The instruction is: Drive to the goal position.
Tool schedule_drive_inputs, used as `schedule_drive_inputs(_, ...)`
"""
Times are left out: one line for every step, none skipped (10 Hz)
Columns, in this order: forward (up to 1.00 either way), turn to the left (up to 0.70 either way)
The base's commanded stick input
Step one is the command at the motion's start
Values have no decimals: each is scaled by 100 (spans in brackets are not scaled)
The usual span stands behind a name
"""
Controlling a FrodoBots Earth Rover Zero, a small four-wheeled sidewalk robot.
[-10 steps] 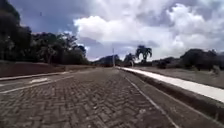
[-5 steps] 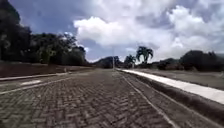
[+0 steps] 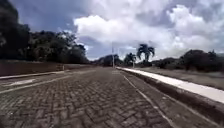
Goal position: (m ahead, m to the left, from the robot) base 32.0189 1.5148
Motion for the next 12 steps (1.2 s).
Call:
schedule_drive_inputs(100, 0)
schedule_drive_inputs(100, 0)
schedule_drive_inputs(100, 0)
schedule_drive_inputs(100, 0)
schedule_drive_inputs(100, 0)
schedule_drive_inputs(100, 0)
schedule_drive_inputs(100, 0)
schedule_drive_inputs(100, 0)
schedule_drive_inputs(100, 0)
schedule_drive_inputs(100, 0)
schedule_drive_inputs(100, 0)
schedule_drive_inputs(100, 0)
